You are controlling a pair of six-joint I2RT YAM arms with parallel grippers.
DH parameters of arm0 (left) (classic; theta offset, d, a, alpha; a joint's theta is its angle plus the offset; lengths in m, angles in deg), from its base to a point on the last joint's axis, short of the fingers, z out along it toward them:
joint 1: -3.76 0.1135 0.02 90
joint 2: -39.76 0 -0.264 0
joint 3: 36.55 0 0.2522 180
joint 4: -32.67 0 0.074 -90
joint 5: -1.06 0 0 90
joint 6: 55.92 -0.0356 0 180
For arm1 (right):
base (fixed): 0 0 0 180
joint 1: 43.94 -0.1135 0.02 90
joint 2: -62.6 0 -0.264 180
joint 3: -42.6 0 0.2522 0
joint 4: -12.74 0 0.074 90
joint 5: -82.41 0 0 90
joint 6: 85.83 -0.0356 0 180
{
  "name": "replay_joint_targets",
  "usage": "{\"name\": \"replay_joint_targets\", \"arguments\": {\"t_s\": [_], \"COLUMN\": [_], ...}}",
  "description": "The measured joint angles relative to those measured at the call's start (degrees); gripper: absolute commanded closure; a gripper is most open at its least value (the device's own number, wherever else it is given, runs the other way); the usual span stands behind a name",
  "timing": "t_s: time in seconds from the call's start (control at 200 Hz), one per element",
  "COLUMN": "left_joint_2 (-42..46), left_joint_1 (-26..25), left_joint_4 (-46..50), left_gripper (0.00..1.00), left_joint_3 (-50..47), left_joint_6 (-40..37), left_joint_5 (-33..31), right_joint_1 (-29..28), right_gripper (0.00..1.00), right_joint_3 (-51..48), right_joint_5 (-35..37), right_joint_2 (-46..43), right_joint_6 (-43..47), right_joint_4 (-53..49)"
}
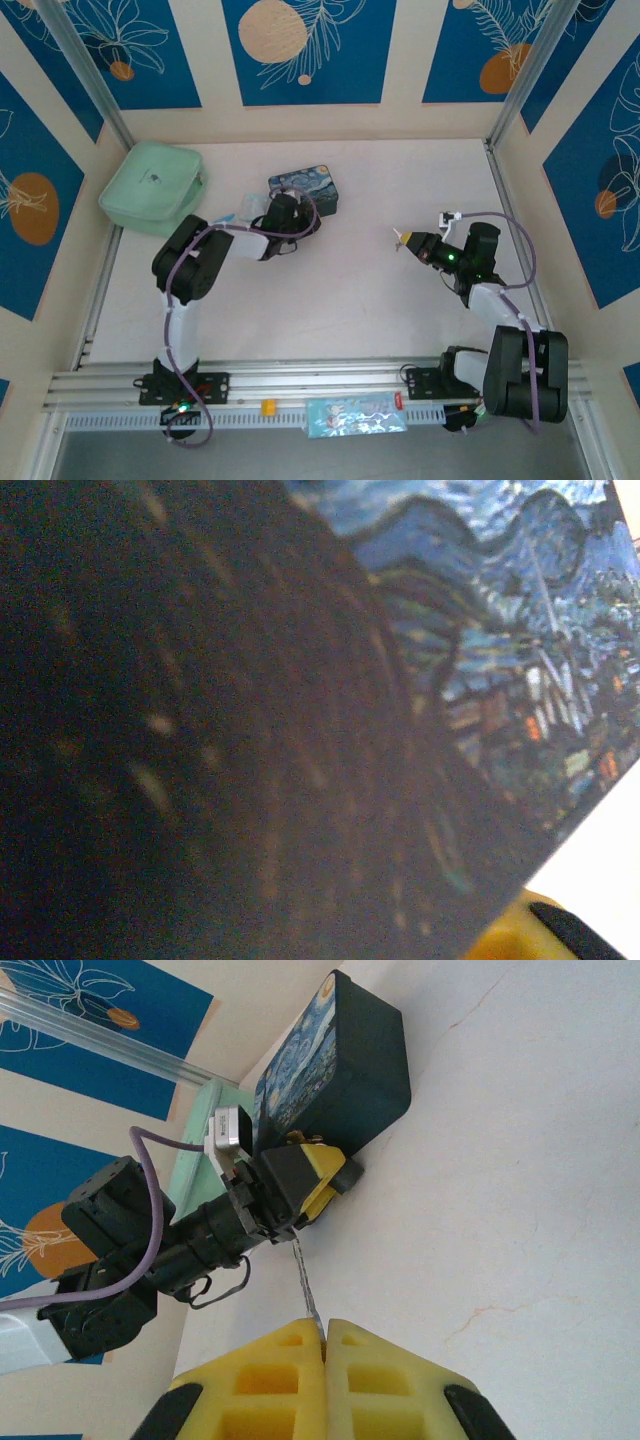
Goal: Unlock a padlock with a key
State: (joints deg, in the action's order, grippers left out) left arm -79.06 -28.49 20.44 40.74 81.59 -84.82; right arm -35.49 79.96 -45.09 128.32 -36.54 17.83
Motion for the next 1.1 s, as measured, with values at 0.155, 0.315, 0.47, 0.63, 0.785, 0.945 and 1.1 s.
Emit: {"name": "replay_joint_targets", "arguments": {"t_s": [0.155, 0.315, 0.47, 0.63, 0.785, 0.945, 1.1], "left_joint_2": [-0.31, -1.22, -3.87, -4.00, -3.58, -1.64, -0.04], "left_joint_1": [-1.86, -3.30, -3.78, -3.80, -2.95, -1.64, -0.68], "left_joint_4": [-0.66, -1.88, -5.14, -5.64, -7.04, -8.55, -11.02], "left_gripper": [0.69, 0.77, 0.94, 1.00, 1.00, 1.00, 1.00], "left_joint_3": [0.00, 0.17, 2.40, 2.47, 1.33, -1.73, -3.63], "left_joint_6": [-0.94, -1.81, -1.86, -1.42, 1.01, 5.77, 11.32], "left_joint_5": [-5.25, -9.81, -10.19, -9.55, -4.96, 1.60, 6.88], "right_joint_1": [-0.22, -0.26, -0.26, -0.26, -0.33, -1.75, -5.18], "right_gripper": [1.00, 1.00, 1.00, 1.00, 1.00, 1.00, 1.00], "right_joint_3": [0.00, 0.00, 0.00, 0.00, 0.00, 0.04, 0.07], "right_joint_5": [0.09, 0.20, 0.22, 0.44, 0.37, 0.37, 0.37], "right_joint_2": [-0.02, -0.02, -0.02, 0.00, 1.07, 4.52, 8.52], "right_joint_6": [0.00, 0.02, 0.04, 0.15, 0.20, 0.00, -0.85], "right_joint_4": [-0.02, 0.00, -0.02, -0.02, 0.83, 2.91, 5.70]}}
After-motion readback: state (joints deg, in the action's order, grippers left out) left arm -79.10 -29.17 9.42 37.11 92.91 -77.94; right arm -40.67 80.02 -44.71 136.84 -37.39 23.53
